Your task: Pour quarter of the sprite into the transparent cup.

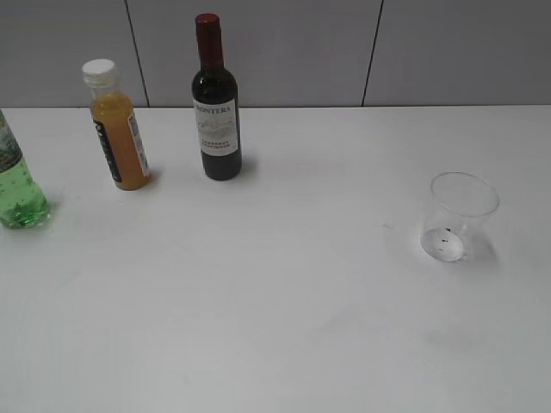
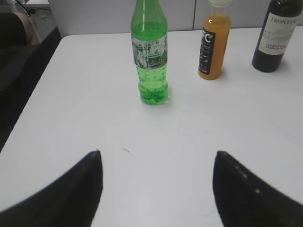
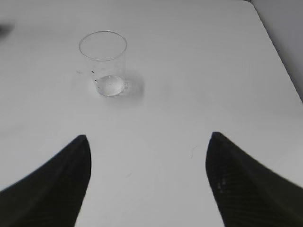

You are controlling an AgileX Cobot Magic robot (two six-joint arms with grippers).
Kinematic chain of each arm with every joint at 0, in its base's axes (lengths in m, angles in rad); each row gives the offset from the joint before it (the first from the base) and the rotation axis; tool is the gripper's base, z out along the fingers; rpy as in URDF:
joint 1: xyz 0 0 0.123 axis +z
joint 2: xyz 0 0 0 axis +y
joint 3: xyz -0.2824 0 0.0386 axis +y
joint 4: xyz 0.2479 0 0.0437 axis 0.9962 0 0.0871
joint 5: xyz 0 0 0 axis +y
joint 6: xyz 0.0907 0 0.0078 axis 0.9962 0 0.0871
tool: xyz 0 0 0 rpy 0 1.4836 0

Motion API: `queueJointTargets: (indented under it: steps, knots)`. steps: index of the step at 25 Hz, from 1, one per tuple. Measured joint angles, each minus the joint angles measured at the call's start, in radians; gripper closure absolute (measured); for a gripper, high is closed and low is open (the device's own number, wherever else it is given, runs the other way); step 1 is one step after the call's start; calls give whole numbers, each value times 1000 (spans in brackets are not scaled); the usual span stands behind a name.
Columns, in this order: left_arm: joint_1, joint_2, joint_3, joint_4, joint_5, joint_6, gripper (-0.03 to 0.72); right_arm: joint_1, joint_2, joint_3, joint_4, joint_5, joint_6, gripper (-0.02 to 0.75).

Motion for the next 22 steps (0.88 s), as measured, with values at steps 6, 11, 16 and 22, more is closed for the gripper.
queueJointTargets:
  steps: [6,11,16,22]
  knots:
    - [0,0,0,0,0,0,134,0,0,0,1,0,-1,154]
    - [0,0,0,0,0,0,134,0,0,0,0,0,-1,154]
    - [0,0,0,0,0,0,134,0,0,-13,-1,-24,-1,121]
    - [0,0,0,0,0,0,135,0,0,-22,-2,-171,-11,119]
